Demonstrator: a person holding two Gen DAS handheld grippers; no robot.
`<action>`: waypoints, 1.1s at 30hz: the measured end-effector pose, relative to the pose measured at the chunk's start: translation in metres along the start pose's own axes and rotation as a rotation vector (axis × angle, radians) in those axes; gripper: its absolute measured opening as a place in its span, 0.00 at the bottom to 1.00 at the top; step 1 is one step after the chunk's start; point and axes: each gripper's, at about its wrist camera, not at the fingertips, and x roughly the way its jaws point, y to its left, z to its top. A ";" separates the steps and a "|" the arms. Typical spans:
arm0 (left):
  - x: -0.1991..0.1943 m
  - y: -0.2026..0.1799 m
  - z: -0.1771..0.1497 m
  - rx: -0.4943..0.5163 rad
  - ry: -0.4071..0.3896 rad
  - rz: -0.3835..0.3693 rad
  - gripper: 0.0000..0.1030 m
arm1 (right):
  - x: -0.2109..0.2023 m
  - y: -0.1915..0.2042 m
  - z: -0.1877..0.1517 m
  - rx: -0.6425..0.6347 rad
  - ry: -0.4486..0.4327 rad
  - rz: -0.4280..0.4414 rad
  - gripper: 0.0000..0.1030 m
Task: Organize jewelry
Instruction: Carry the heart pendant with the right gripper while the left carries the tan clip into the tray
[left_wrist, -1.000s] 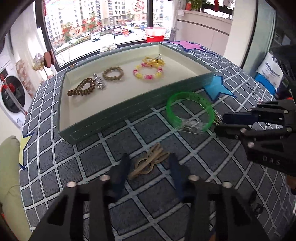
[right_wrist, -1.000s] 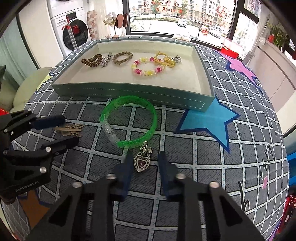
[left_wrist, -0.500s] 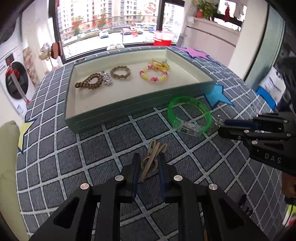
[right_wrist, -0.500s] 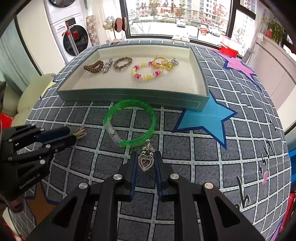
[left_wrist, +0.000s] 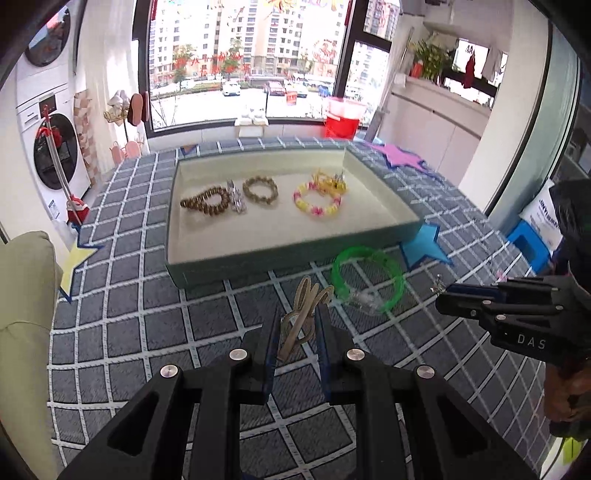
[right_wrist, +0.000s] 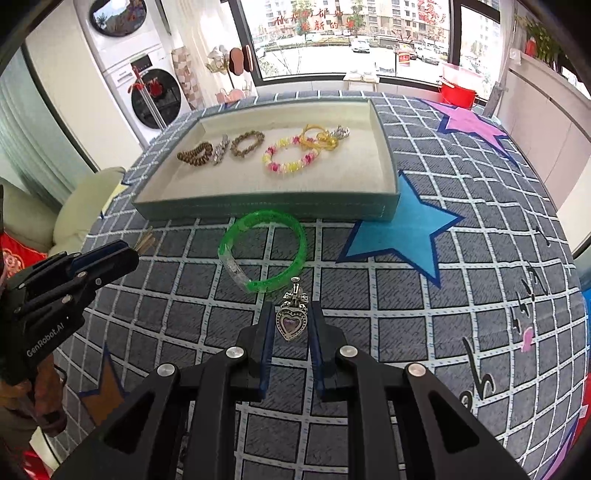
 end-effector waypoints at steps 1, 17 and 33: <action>-0.002 0.000 0.001 -0.001 -0.006 0.000 0.32 | -0.003 -0.001 0.001 0.004 -0.006 0.006 0.19; -0.005 0.020 0.039 -0.091 -0.082 0.048 0.32 | -0.021 -0.012 0.039 0.017 -0.069 0.026 0.19; 0.049 0.066 0.094 -0.184 -0.033 0.090 0.32 | 0.024 -0.040 0.121 0.105 -0.058 0.043 0.19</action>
